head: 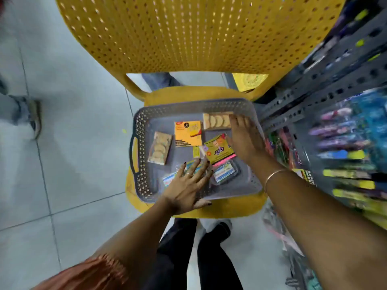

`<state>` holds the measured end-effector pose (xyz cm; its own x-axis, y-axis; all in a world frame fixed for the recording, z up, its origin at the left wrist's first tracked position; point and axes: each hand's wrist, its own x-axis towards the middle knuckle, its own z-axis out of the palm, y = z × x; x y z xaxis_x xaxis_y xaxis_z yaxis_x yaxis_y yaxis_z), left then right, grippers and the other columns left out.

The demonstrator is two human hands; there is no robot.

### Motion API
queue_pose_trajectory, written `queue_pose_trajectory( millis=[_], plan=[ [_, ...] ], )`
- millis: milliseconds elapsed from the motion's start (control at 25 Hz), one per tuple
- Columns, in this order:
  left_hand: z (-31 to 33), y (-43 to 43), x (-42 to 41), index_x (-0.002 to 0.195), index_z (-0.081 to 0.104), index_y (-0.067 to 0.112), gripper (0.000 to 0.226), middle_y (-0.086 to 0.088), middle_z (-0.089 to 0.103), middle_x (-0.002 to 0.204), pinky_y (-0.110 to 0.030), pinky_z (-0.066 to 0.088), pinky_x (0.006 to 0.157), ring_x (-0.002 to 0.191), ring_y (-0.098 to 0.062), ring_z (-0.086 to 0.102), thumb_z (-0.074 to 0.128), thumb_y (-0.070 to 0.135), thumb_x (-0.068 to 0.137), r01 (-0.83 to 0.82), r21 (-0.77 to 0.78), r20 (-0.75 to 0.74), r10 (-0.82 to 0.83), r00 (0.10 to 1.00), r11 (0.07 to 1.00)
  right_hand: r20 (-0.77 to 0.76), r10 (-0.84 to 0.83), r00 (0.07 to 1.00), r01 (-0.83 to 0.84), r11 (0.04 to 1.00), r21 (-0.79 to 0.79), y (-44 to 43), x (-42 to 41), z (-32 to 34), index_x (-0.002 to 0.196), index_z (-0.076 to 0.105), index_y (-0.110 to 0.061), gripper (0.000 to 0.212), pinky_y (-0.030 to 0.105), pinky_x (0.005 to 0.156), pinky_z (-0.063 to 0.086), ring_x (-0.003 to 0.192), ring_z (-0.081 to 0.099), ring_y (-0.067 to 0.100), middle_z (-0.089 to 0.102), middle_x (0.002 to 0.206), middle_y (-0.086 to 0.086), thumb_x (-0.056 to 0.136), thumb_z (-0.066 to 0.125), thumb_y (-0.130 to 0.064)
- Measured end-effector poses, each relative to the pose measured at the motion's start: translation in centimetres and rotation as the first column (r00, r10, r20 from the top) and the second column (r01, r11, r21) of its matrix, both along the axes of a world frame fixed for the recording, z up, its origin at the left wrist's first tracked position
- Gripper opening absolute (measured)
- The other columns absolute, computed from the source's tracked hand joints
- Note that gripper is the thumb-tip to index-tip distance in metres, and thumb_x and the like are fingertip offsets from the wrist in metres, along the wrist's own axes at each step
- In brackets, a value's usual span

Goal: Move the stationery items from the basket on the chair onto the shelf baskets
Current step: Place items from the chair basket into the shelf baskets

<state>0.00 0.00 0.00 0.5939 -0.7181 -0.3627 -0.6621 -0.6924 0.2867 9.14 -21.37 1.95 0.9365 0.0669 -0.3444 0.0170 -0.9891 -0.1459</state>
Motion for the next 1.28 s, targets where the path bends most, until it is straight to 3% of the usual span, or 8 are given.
queue_pose_trajectory(
  millis=[200, 360, 480, 640, 760, 880, 1080, 1280],
  plan=[
    [-1.3, 0.2, -0.4, 0.145, 0.019, 0.012, 0.081, -0.016, 0.025, 0.150, -0.060, 0.014, 0.106, 0.138, -0.035, 0.022, 0.017, 0.069, 0.088, 0.009, -0.054, 0.076, -0.005, 0.997, 0.999, 0.036, 0.029, 0.999, -0.027, 0.998, -0.051, 0.4, 1.2, -1.1, 0.138, 0.032, -0.007, 0.061, 0.044, 0.099, 0.040, 0.125, 0.040, 0.033, 0.042, 0.138, 0.016, 0.086, 0.061, -0.018],
    [-0.9, 0.2, -0.3, 0.145, 0.013, 0.011, 0.084, -0.014, 0.017, 0.150, -0.056, 0.008, 0.109, 0.139, -0.033, 0.020, 0.021, 0.069, 0.086, -0.006, -0.041, 0.027, 0.007, 1.000, 0.999, 0.090, 0.056, 0.994, -0.046, 0.993, -0.107, 0.7, 1.8, -1.3, 0.128, 0.041, -0.004, 0.045, 0.045, 0.094, 0.044, 0.119, 0.045, 0.034, 0.046, 0.132, 0.017, 0.086, 0.057, -0.008],
    [-0.8, 0.3, -0.5, 0.145, 0.004, 0.015, 0.084, -0.014, 0.012, 0.153, -0.052, -0.001, 0.111, 0.141, -0.031, 0.011, 0.017, 0.070, 0.084, -0.009, -0.018, -0.008, 0.009, 1.000, 1.000, 0.056, 0.042, 0.998, -0.038, 0.997, -0.066, 1.1, 2.3, -1.6, 0.127, 0.041, -0.003, 0.042, 0.045, 0.094, 0.044, 0.121, 0.045, 0.034, 0.049, 0.131, 0.018, 0.087, 0.055, -0.005],
    [-1.0, 0.0, 0.4, 0.149, 0.016, 0.014, 0.086, -0.016, 0.023, 0.152, -0.050, 0.000, 0.112, 0.140, -0.030, 0.018, 0.016, 0.070, 0.084, -0.017, -0.009, -0.005, 0.017, 1.000, 1.000, 0.033, -0.014, 0.999, 0.014, 1.000, -0.010, 0.6, 3.1, -1.2, 0.127, 0.044, -0.001, 0.042, 0.046, 0.093, 0.044, 0.125, 0.041, 0.033, 0.047, 0.131, 0.018, 0.087, 0.054, -0.006],
    [-0.1, -0.3, -0.1, 0.150, 0.009, 0.016, 0.088, -0.012, 0.012, 0.154, -0.046, -0.010, 0.111, 0.142, -0.028, 0.008, 0.012, 0.072, 0.082, 0.016, -0.014, 0.025, -0.015, 1.000, 1.000, 0.077, -0.091, 0.993, 0.090, 0.996, 0.010, -0.5, 1.8, 0.7, 0.124, 0.046, -0.001, 0.039, 0.045, 0.093, 0.045, 0.125, 0.041, 0.033, 0.048, 0.130, 0.018, 0.087, 0.057, -0.006],
    [-0.4, 0.4, 0.1, 0.149, 0.004, 0.015, 0.092, -0.010, 0.002, 0.154, -0.044, -0.016, 0.110, 0.142, -0.026, 0.000, 0.007, 0.076, 0.080, 0.000, -0.010, 0.017, 0.000, 1.000, 1.000, 0.022, -0.123, 0.992, 0.121, 0.991, 0.064, -0.4, 1.3, 1.4, 0.127, 0.044, 0.001, 0.045, 0.045, 0.096, 0.043, 0.129, 0.038, 0.034, 0.045, 0.134, 0.020, 0.086, 0.061, -0.009],
    [4.2, -0.5, 2.4, 0.148, 0.013, 0.012, 0.091, -0.011, 0.013, 0.153, -0.053, 0.004, 0.112, 0.141, -0.028, 0.008, 0.009, 0.075, 0.083, 0.048, -0.054, 0.102, -0.043, 0.994, 0.997, 0.123, -0.210, 0.970, 0.197, 0.974, 0.115, -2.6, 0.7, 9.9, 0.124, 0.046, -0.002, 0.044, 0.045, 0.086, 0.046, 0.127, 0.038, 0.033, 0.044, 0.130, 0.018, 0.086, 0.062, -0.016],
    [13.7, -4.0, 7.4, 0.142, 0.031, 0.005, 0.087, -0.015, 0.032, 0.148, -0.055, 0.024, 0.107, 0.135, -0.031, 0.028, 0.015, 0.071, 0.088, 0.115, -0.144, 0.293, -0.069, 0.954, 0.983, 0.298, -0.272, 0.915, 0.240, 0.960, 0.142, -5.7, -0.5, 22.4, 0.124, 0.047, -0.003, 0.046, 0.045, 0.086, 0.046, 0.124, 0.041, 0.033, 0.047, 0.128, 0.017, 0.084, 0.062, -0.020]
  ],
)
